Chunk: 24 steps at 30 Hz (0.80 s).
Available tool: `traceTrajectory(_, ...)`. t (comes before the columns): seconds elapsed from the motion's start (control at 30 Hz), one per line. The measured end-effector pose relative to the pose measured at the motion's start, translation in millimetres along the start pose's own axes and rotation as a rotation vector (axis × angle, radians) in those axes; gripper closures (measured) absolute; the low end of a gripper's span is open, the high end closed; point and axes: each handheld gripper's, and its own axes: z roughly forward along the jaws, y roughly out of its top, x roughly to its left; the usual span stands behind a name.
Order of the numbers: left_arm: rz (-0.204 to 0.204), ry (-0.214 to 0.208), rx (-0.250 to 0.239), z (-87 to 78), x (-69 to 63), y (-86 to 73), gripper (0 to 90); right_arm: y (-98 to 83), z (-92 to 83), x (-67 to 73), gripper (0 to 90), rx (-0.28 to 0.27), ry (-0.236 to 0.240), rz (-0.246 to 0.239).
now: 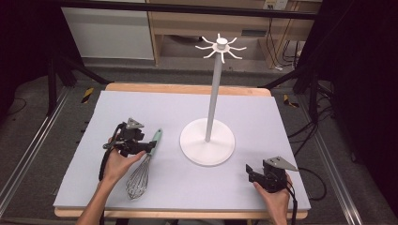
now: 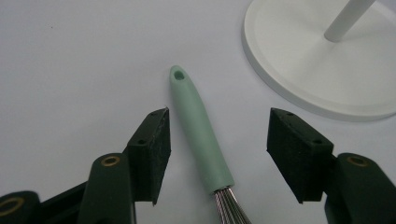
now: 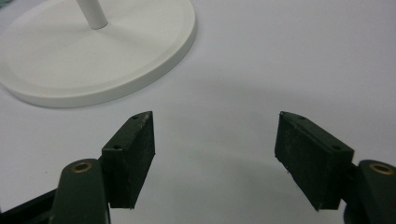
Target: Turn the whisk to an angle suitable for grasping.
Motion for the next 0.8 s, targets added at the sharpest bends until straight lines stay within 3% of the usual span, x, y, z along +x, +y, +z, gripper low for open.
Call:
traceTrajectory(0.2, 0.01, 0.006, 0.068, 11.9, -1.0, -1.7, 42.2, -0.3, -0.1, -0.1, 31.6, 0.004, 0.007, -0.003)
traceTrajectory(0.8, -0.018, 0.01, 0.174, 33.5, 0.3, -10.4, 47.7, -0.4, 0.4, -0.3, 34.7, 0.014, 0.013, -0.003)
